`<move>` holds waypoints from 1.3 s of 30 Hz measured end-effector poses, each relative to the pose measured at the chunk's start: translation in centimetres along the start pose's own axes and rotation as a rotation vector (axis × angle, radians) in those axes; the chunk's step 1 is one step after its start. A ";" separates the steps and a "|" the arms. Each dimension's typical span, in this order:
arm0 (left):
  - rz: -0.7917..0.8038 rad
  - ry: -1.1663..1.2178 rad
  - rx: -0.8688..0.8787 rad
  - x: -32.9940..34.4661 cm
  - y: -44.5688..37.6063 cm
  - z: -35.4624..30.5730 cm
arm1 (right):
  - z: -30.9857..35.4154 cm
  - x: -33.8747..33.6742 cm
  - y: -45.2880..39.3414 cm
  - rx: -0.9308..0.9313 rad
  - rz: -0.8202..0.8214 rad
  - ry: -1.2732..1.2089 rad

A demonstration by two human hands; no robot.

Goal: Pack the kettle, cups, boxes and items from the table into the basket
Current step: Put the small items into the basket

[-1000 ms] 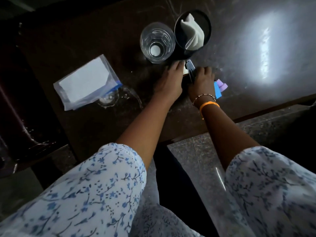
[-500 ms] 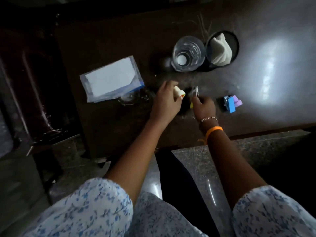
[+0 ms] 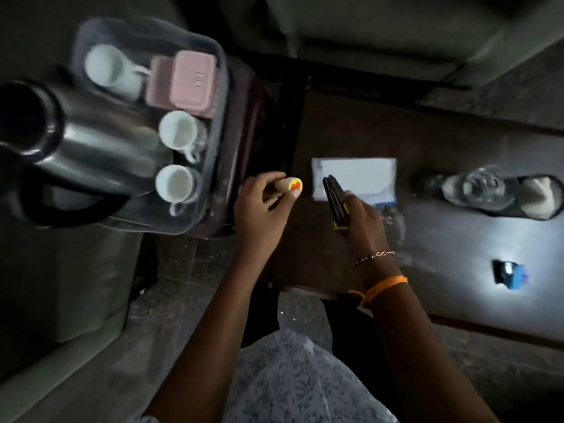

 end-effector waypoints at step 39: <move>0.022 0.225 -0.084 -14.3 -10.4 -1.0 | 25.9 25.9 -9.3 -0.667 -0.269 1.044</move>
Point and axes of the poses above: each hand's wrist, its own y-axis away from the middle knuckle, its own x-axis out of the palm, z = x × y, the point moved 2 cm from there along -y, towards the middle knuckle, and after that the axes turned 12 degrees about y, right-handed, at the moved point
